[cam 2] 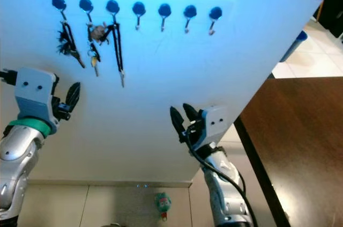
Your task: Hang keys on a hook
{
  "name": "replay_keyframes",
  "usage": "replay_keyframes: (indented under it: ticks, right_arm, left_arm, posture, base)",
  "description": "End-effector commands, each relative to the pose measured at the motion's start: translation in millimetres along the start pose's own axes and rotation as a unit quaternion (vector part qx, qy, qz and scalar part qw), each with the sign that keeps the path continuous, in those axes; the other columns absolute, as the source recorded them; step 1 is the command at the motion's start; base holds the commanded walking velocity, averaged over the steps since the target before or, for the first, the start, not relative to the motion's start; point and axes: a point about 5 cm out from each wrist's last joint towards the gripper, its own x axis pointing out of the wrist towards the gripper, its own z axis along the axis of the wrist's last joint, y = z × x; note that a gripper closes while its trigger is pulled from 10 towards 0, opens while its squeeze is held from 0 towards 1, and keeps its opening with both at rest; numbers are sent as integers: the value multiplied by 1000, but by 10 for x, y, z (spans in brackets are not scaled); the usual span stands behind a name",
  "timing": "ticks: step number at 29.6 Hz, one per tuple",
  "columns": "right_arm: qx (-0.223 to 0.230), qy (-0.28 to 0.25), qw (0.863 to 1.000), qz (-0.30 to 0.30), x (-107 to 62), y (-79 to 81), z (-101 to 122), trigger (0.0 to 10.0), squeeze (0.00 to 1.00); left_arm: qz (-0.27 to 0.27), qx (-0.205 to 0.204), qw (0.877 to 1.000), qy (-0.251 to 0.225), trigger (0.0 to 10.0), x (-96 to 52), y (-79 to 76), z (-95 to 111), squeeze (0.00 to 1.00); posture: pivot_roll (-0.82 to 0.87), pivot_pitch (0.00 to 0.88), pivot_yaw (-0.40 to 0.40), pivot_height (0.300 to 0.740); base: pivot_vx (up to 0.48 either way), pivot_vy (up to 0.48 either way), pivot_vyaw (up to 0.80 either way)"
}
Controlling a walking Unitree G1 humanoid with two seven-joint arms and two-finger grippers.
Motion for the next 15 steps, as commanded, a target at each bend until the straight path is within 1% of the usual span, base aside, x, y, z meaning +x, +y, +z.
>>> replay_keyframes:
  ticks: [1, 6, 10, 11, 13, 15]
  right_arm:
    - [-6, 5, 1000, -7, -19, -27, -7, 10000, 0]
    - [-9, 7, 1000, -10, 10, -28, -12, 10000, 0]
    - [-3, -16, 1000, -23, 165, -68, 119, 10000, 0]
    - [-3, -16, 1000, -23, 165, -68, 119, 10000, 0]
    - [-16, -35, 999, -32, 274, -97, 236, 10000, 0]
    - [-19, -40, 998, -35, 301, -104, 267, 10000, 0]
  left_arm:
    - [-4, 0, 1000, 3, 10000, 12, 0, -24, 0]
    - [-2, 4, 1000, 0, 10000, 5, -3, -28, 0]
    - [14, 4, 1000, -6, 10000, 11, 12, -9, 0]
    - [14, 4, 1000, -6, 10000, 11, 12, -9, 0]
    - [16, 14, 999, -29, 10000, 53, -14, 71, 0]
    - [16, 17, 999, -35, 10000, 65, -20, 92, 0]
  posture:
    - [30, 0, 52, 740]
    - [58, 0, 49, 740]
    - [81, 0, 37, 740]
    - [81, 0, 37, 740]
    - [84, 0, 34, 740]
    - [84, 0, 34, 740]
  base:
    - [0, 0, 0]
    - [0, 0, 0]
    - [0, 0, 0]
    - [0, 0, 0]
    - [0, 0, 0]
    - [0, 0, 0]
